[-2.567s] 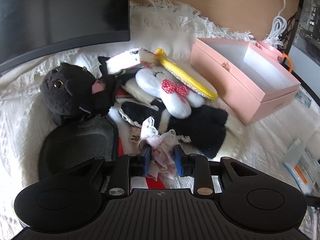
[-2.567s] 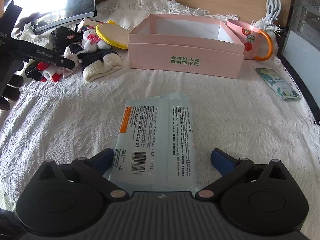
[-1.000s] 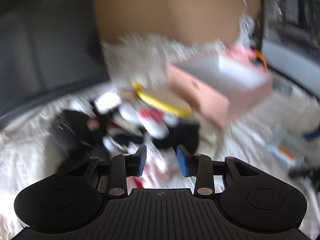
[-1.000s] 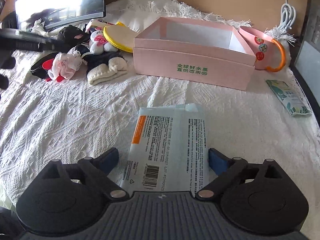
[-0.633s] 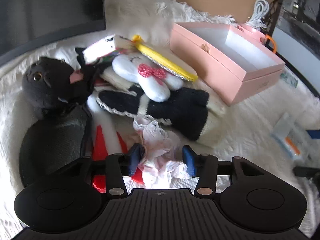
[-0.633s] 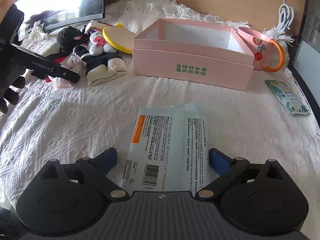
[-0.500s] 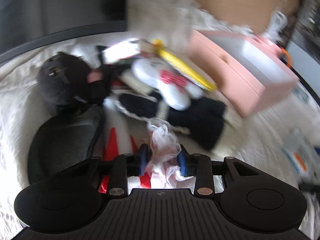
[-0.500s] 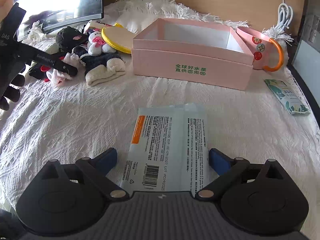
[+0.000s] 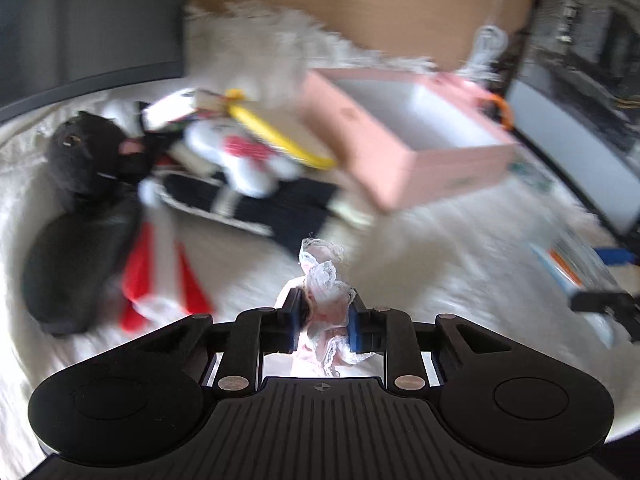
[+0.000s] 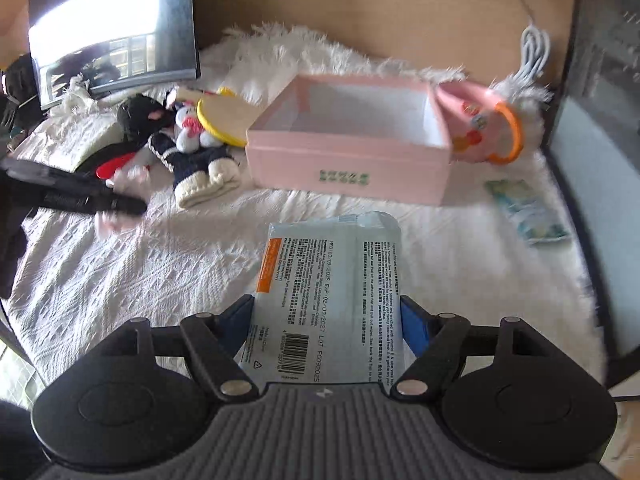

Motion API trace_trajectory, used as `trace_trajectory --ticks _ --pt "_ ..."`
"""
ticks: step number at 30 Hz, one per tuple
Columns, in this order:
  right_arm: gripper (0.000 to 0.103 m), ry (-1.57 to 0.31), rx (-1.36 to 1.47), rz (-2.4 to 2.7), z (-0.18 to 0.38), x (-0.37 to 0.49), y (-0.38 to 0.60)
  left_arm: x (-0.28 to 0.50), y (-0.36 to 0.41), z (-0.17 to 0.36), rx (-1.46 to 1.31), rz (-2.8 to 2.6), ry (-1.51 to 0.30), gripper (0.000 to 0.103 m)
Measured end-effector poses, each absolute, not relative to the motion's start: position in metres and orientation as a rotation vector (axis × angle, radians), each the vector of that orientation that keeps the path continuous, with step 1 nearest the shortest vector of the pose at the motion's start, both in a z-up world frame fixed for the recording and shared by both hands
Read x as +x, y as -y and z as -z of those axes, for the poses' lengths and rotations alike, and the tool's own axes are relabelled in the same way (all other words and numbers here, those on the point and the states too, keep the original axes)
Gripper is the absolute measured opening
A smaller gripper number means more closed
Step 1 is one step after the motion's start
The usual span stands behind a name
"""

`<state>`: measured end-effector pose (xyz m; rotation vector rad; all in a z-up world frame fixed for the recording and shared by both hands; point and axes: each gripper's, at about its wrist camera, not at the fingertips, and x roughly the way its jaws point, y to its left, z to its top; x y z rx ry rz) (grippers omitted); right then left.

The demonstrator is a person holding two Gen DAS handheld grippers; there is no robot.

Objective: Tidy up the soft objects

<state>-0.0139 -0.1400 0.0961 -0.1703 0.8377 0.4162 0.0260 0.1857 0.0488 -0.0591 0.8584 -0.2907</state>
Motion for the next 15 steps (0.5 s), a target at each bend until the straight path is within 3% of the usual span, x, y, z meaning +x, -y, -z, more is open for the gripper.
trace_trajectory --ticks 7,12,15 --pt "0.076 -0.753 -0.202 -0.399 -0.12 -0.027 0.162 0.038 -0.137 -0.1 -0.155 0.415 -0.757 0.026" --pt "0.076 -0.714 -0.171 -0.389 -0.123 -0.02 0.165 0.126 -0.112 -0.142 -0.249 0.433 -0.607 0.036" --pt "0.076 -0.716 -0.155 -0.373 -0.119 -0.015 0.164 0.182 -0.09 -0.128 -0.208 0.333 -0.694 0.035"
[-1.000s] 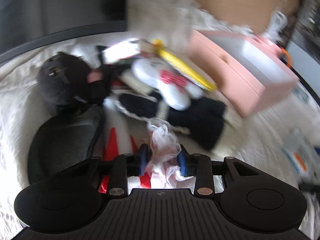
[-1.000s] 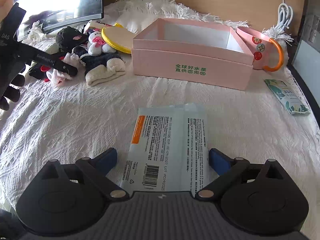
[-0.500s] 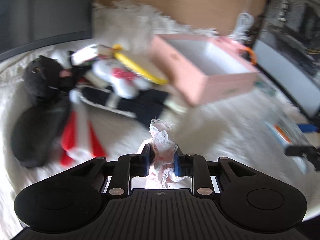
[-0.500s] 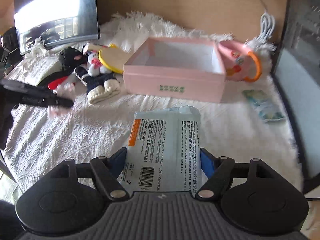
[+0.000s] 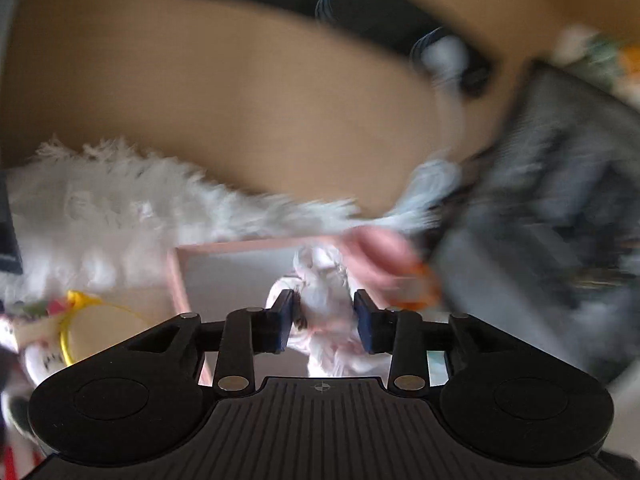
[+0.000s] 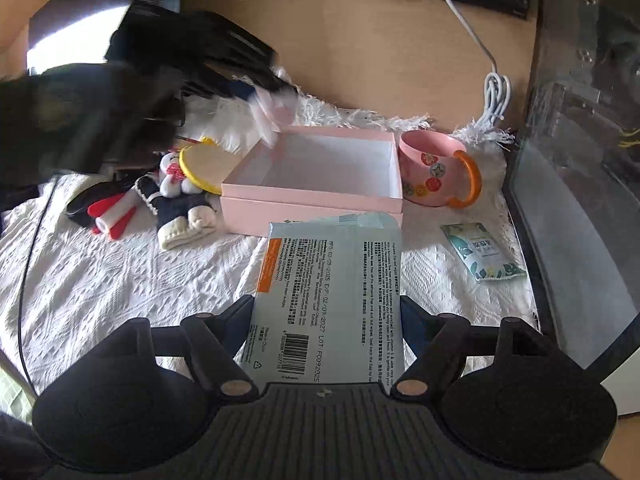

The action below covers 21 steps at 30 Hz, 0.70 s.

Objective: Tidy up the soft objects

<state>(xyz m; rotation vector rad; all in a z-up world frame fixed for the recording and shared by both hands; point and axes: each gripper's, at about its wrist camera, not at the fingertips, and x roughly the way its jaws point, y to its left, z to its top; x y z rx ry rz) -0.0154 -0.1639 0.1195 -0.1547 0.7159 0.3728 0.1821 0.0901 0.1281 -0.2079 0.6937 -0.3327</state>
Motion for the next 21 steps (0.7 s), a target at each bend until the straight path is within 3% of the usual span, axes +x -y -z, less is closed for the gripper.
trace_trajectory --ticks 4,10,16,21 --pt "0.076 -0.728 -0.125 -0.342 -0.114 -0.008 0.171 0.201 -0.083 -0.113 -0.232 0.309 -0.678 0.035" --pt "0.076 -0.71 -0.113 -0.319 -0.121 0.023 0.173 0.16 -0.109 -0.113 -0.291 0.273 -0.61 0.035" --pt "0.078 -0.583 -0.146 -0.39 -0.168 0.117 0.133 0.09 -0.127 -0.1 -0.335 0.315 -0.673 0.035" --pt "0.082 -0.675 -0.185 -0.418 -0.162 0.187 0.097 0.042 -0.149 -0.087 -0.362 0.262 -0.731 0.035"
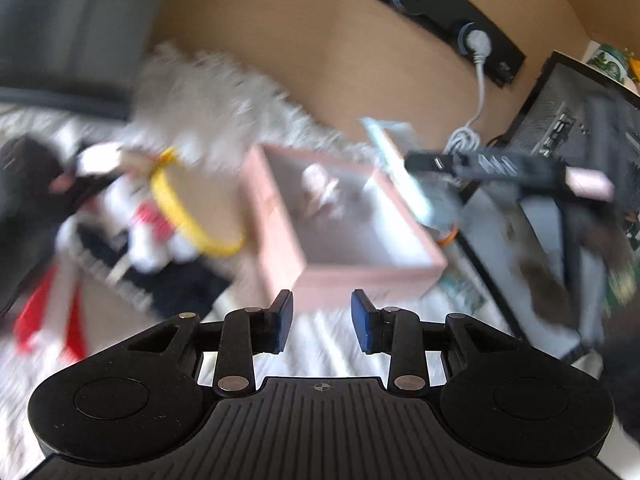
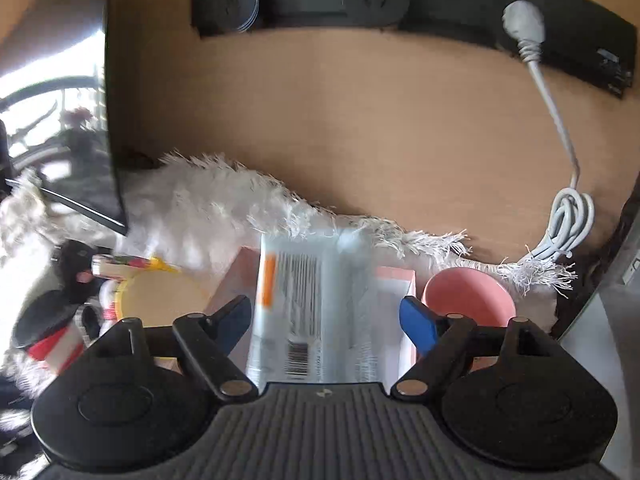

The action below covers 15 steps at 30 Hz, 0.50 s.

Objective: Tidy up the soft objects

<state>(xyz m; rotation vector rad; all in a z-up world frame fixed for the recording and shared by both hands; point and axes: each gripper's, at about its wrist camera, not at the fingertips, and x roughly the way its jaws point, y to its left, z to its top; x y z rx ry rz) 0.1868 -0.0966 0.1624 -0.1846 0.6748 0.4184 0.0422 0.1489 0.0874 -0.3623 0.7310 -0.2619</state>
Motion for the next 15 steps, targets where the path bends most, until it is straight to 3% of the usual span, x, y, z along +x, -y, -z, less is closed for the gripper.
trace_trajectory --ticks 5,12,15 --pt "0.082 -0.664 -0.29 -0.506 -0.135 0.153 0.067 -0.002 -0.191 -0.068 -0.421 0.182 -0.789 0.035" --pt "0.082 -0.535 -0.534 -0.674 -0.116 0.121 -0.046 -0.038 -0.237 -0.042 -0.522 0.07 -0.832 0.035" --pt "0.076 -0.473 -0.615 -0.711 -0.107 0.115 -0.1 -0.051 -0.256 -0.043 -0.548 0.04 -0.806 0.035"
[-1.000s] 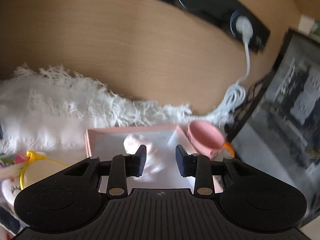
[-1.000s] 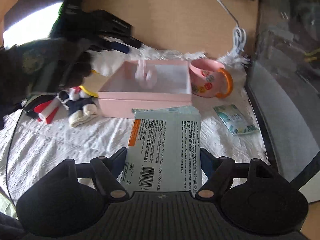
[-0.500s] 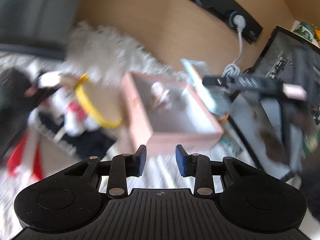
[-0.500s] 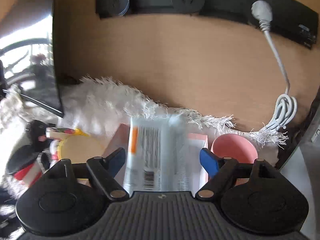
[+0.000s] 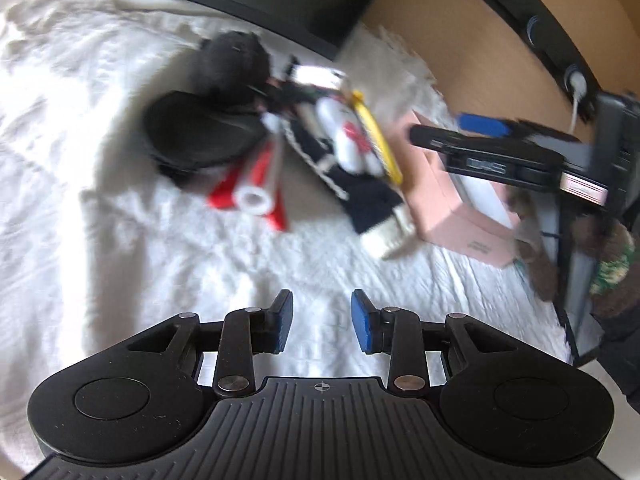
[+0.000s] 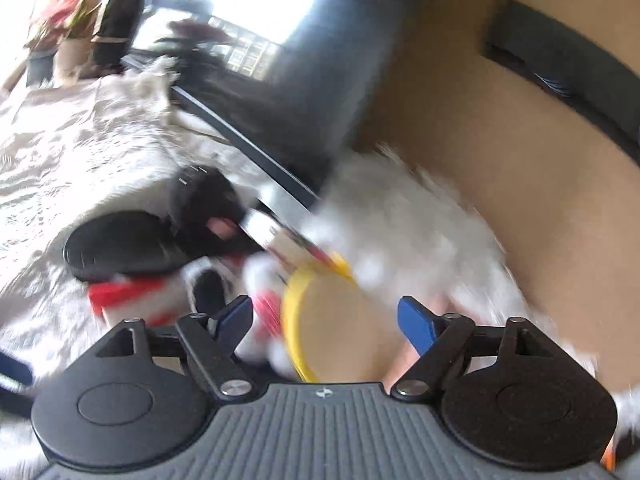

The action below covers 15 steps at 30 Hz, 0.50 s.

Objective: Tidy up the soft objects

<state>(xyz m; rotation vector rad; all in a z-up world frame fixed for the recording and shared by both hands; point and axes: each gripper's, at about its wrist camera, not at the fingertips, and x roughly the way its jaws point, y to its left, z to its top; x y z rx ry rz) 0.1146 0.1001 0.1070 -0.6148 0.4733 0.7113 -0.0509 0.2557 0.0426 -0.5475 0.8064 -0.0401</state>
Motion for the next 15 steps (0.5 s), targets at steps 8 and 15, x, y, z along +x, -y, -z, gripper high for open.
trace_trajectory --ticks 8,15 --pt "0.045 -0.353 -1.051 -0.662 -0.052 0.124 -0.206 -0.071 -0.295 -0.035 -0.612 0.006 -0.785 0.035" --pt "0.023 -0.424 -0.879 -0.697 -0.094 0.078 -0.164 -0.068 -0.314 -0.029 -0.646 0.021 -0.786 0.035"
